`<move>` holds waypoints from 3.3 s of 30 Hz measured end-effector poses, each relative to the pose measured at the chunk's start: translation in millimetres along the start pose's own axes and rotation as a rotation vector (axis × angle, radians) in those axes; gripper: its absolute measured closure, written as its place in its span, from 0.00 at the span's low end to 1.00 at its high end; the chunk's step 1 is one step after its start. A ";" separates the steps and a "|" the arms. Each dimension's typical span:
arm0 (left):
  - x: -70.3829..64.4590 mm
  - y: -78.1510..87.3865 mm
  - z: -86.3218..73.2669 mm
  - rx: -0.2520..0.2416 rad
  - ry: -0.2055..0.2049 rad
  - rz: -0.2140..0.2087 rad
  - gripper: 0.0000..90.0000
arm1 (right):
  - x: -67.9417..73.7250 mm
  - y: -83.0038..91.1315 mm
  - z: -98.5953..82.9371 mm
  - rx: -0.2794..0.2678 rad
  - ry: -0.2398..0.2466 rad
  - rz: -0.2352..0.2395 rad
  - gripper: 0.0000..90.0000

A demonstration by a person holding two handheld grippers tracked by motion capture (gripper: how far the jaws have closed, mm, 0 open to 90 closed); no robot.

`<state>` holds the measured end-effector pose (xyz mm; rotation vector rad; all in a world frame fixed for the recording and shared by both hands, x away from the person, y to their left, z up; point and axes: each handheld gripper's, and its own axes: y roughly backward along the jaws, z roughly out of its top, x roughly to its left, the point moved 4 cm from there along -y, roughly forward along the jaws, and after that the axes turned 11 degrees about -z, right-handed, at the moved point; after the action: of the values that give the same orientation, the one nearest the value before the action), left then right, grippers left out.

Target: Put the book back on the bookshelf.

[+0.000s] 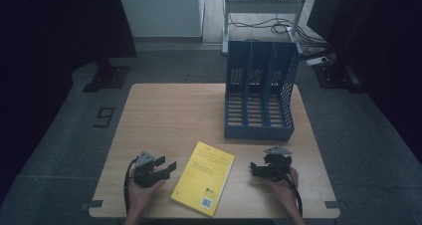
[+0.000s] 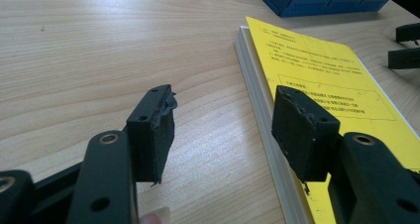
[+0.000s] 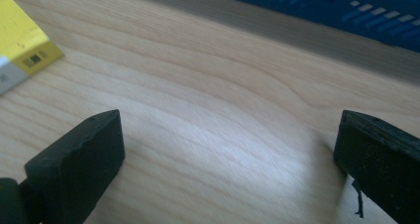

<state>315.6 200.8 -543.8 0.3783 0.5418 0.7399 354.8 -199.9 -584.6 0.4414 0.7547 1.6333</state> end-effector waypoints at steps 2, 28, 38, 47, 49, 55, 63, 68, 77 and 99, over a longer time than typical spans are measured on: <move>0.0 1.3 0.5 -0.001 -0.003 0.002 0.46 | -4.3 2.5 -3.1 0.002 -0.005 -0.005 0.00; 7.4 -0.8 -4.3 0.035 -0.005 0.031 0.44 | -19.5 4.8 -8.0 0.009 -0.055 -0.054 0.00; 7.7 -0.1 -4.1 0.036 -0.001 0.029 0.44 | -20.0 5.9 -8.8 0.008 -0.059 -0.059 0.00; 7.6 0.7 -3.2 0.029 0.002 0.026 0.44 | -21.0 15.7 -3.8 -0.028 -0.109 -0.029 0.10; 7.7 1.0 -3.0 0.028 0.003 0.024 0.44 | -19.0 22.4 -0.2 -0.051 -0.117 -0.015 0.11; 6.6 0.5 -3.1 0.029 0.000 0.020 0.44 | -9.5 41.9 10.4 -0.115 -0.112 0.011 0.13; 4.3 -0.8 -3.0 0.032 -0.001 0.012 0.43 | 7.2 62.1 23.3 -0.179 -0.097 0.069 0.14; 3.7 -0.5 -2.8 0.030 -0.001 0.010 0.43 | 15.5 68.5 28.4 -0.197 -0.084 0.083 0.15; 2.7 -1.0 -2.4 0.029 -0.001 0.005 0.43 | 32.0 72.7 34.7 -0.215 -0.057 0.116 0.15; -2.0 -5.0 -3.1 0.041 -0.007 -0.003 0.42 | 68.1 61.9 44.9 -0.200 -0.006 0.162 0.16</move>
<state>315.3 196.3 -548.1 0.4180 0.5515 0.7249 325.7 -127.5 -518.3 0.3715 0.5550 1.8376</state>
